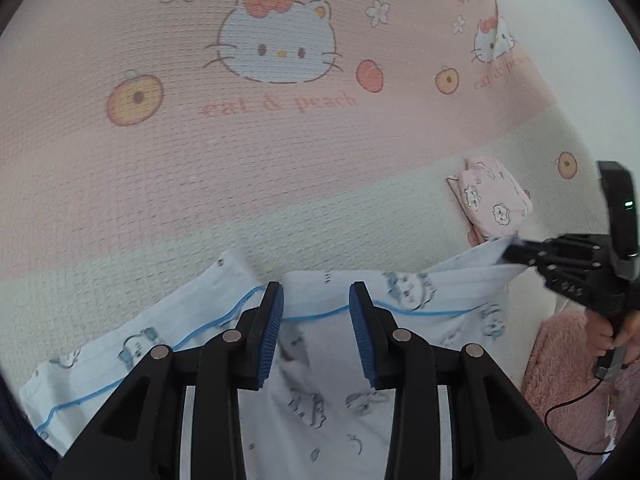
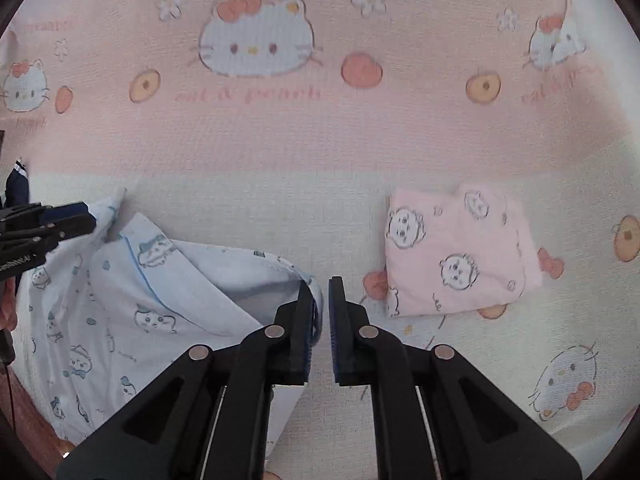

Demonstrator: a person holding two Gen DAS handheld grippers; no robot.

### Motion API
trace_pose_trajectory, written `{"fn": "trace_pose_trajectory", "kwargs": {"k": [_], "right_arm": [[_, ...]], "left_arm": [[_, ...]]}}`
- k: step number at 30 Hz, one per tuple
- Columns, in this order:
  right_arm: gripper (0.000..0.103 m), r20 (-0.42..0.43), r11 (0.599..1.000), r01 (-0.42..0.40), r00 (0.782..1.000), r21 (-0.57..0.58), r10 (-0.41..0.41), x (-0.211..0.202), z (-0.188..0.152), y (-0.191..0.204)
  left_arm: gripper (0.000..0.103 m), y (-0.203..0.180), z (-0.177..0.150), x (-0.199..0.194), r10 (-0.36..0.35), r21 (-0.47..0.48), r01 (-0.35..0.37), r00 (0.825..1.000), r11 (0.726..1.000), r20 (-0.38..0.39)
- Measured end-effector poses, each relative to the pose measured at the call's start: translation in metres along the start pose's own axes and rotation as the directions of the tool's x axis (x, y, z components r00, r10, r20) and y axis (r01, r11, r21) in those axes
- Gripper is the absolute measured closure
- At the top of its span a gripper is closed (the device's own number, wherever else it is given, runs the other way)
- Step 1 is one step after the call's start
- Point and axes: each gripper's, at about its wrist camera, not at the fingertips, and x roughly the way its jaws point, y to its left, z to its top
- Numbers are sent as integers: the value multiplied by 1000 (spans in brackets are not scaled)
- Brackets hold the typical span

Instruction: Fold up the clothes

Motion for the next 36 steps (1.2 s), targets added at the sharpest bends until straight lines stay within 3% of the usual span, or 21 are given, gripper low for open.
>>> {"fn": "trace_pose_trajectory", "kwargs": {"k": [2, 4, 6, 8, 13, 16, 17, 18, 19, 21, 25, 29, 31, 34, 36], "right_arm": [[95, -100, 998, -25, 995, 55, 30, 30, -1, -12], [95, -61, 980, -113, 990, 166, 125, 29, -1, -31], [91, 8, 951, -153, 988, 270, 157, 19, -1, -55], [77, 5, 941, -150, 988, 303, 155, 19, -1, -70], [77, -126, 964, -133, 978, 228, 165, 48, -17, -65], [77, -145, 962, -151, 972, 229, 187, 56, -25, -59], [77, -141, 960, -153, 972, 234, 189, 56, -26, -58], [77, -128, 958, -149, 975, 244, 184, 53, -27, -60], [77, -115, 956, -146, 977, 254, 179, 50, -27, -61], [77, -85, 951, -142, 982, 274, 171, 43, -27, -64], [68, -4, 946, -160, 986, 281, 167, 19, -25, -77], [66, -16, 975, -56, 998, 217, 61, 24, -19, -73], [66, -4, 984, -25, 1000, 178, 26, 27, -15, -65], [66, -64, 984, -151, 986, 96, 157, 45, -3, -46], [64, -87, 988, -140, 986, 66, 146, 60, 1, -34]], "left_arm": [[67, -8, 5, 17, 18, 29, -17, 998, 999, -57], [67, -13, 4, 32, 93, 65, -86, 989, 994, -115], [67, -12, 1, 43, 165, 71, -156, 972, 985, -165], [66, -10, -2, 47, 196, 58, -189, 961, 980, -194], [61, -4, -3, 52, 208, -16, -217, 952, 976, -226], [61, -2, -2, 51, 152, -77, -169, 969, 983, -194], [66, -4, -2, 53, 174, -60, -188, 967, 980, -187], [90, -8, -1, 54, 202, -28, -210, 962, 977, -183], [95, -12, 1, 51, 183, -12, -188, 967, 982, -178], [95, -14, 5, 33, 151, -25, -154, 982, 988, -117], [95, 6, 4, -5, 198, -100, -199, 980, 975, -22], [95, 35, -3, 2, 190, -199, -208, 976, 958, -108], [94, 33, -3, 2, 176, -203, -192, 980, 960, -98], [94, 22, -1, 3, 158, -162, -171, 983, 972, -89], [94, 14, 3, 9, 148, -128, -160, 984, 979, -98]]}}
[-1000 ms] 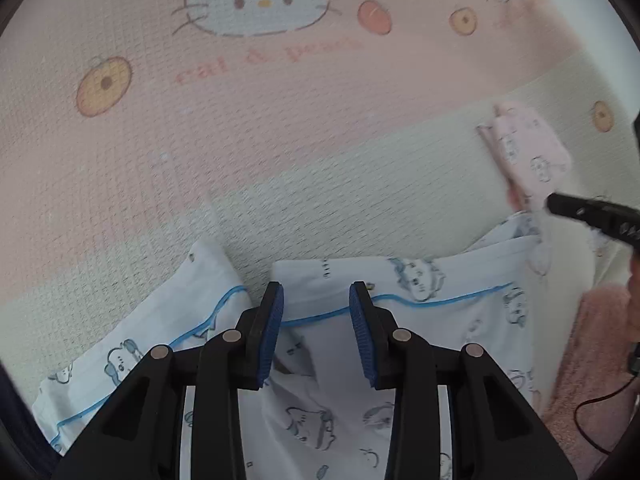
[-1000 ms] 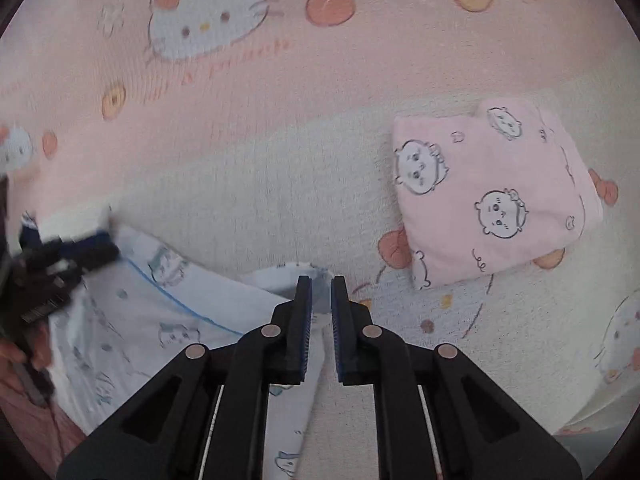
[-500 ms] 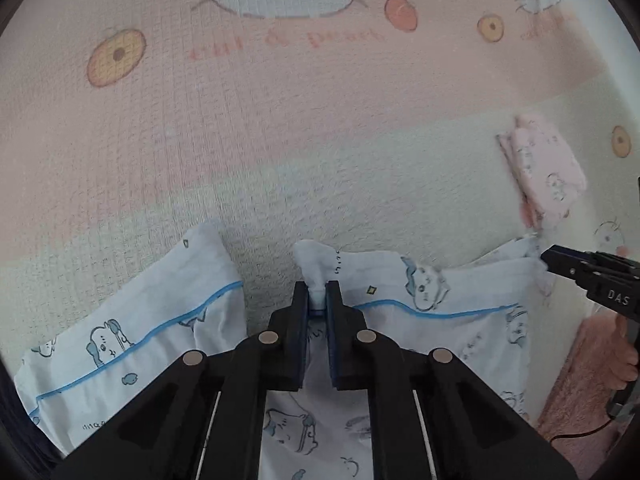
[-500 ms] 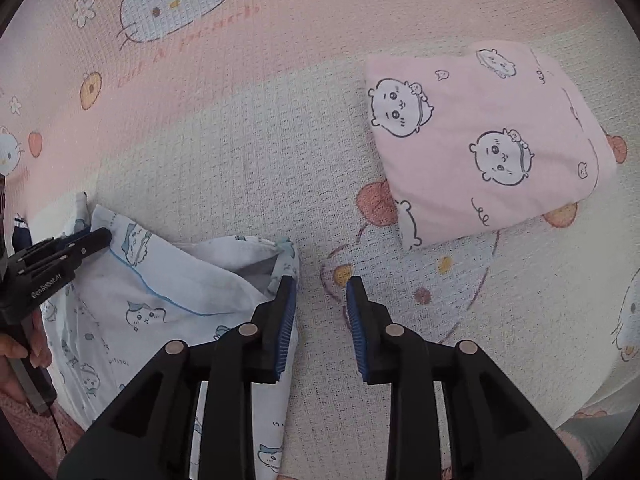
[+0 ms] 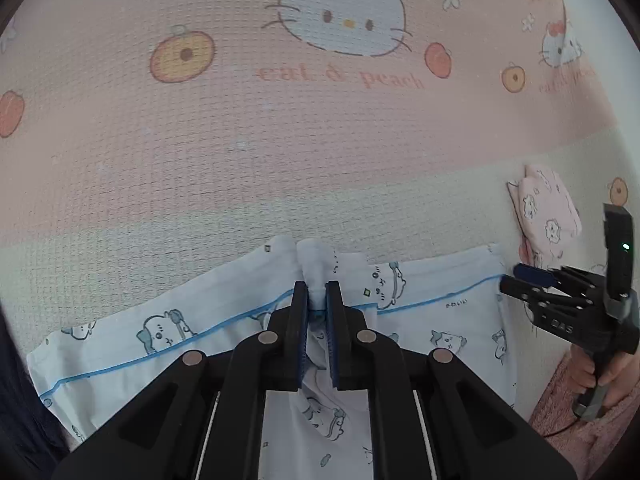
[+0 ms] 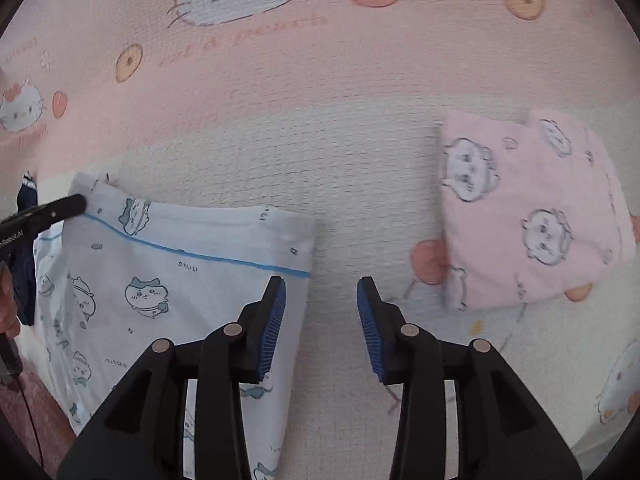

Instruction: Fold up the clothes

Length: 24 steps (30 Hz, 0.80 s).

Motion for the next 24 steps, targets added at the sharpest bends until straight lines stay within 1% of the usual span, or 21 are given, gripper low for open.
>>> {"fn": "trace_pose_trajectory", "kwargs": {"k": [2, 3, 4, 5, 6, 7, 10, 12, 13, 14, 15, 16, 17, 18, 19, 20, 22, 24], "right_arm": [[64, -25, 1000, 8, 1000, 8, -8, 12, 3, 3], [65, -18, 1000, 3, 1000, 9, -3, 10, 4, 3], [73, -11, 1000, -1, 1000, 10, 2, 8, 4, 4], [92, -8, 1000, -19, 1000, 20, 19, 6, 4, 3], [96, -10, 998, -52, 999, 39, 52, 2, 2, 0], [96, -1, 997, -57, 998, 50, 57, -4, 0, -3], [98, 86, 997, 26, 996, 74, -32, -35, -9, -18], [98, 142, 990, 77, 985, 120, -94, -58, -13, -36], [98, 146, 987, 94, 983, 134, -114, -63, -13, -44], [98, 132, 986, 90, 985, 138, -109, -62, -11, -49], [97, 119, 986, 86, 987, 142, -104, -62, -10, -54], [95, 100, 988, 51, 993, 147, -66, -59, -10, -59], [92, 79, 988, -24, 997, 155, 12, -54, -10, -60], [86, 69, 985, -87, 995, 150, 77, -49, -10, -55], [75, 67, 982, -135, 990, 131, 127, -44, -9, -43], [70, 65, 981, -159, 986, 109, 153, -39, -11, -35], [67, 59, 989, -135, 990, 60, 132, -26, -19, -23], [67, 23, 994, -92, 996, 50, 91, -11, -14, -15]], "left_arm": [[94, -9, -1, 1, -11, 28, 11, 1000, 1000, 4], [94, -12, 0, 0, -16, 41, 16, 1000, 999, 15], [94, -17, 5, -4, -28, 62, 26, 999, 998, 31], [94, -21, 9, -7, -39, 82, 35, 998, 996, 47], [94, -26, 12, -10, -39, 102, 32, 997, 994, 64], [94, -31, 15, -13, -40, 120, 31, 996, 992, 80], [94, -37, 29, -4, -63, 129, 53, 995, 990, 79], [94, -38, 35, 14, -70, 127, 63, 996, 990, 51], [94, -38, 38, 23, -73, 126, 68, 997, 990, 35], [94, -37, 41, 33, -72, 122, 70, 997, 990, 16], [94, -38, 39, 35, -65, 124, 64, 998, 990, 4], [94, -39, 37, 37, -57, 127, 57, 998, 990, -8], [94, -39, 36, 38, -50, 128, 52, 999, 990, -17], [94, -38, 33, 36, -54, 126, 56, 998, 991, -14], [93, -36, 30, 35, -59, 121, 60, 998, 991, -11], [93, -31, 26, 33, -66, 107, 67, 998, 992, -11], [93, -23, 23, 33, -60, 84, 61, 998, 995, -13], [93, -18, 21, 34, -57, 68, 58, 998, 996, -14]]}}
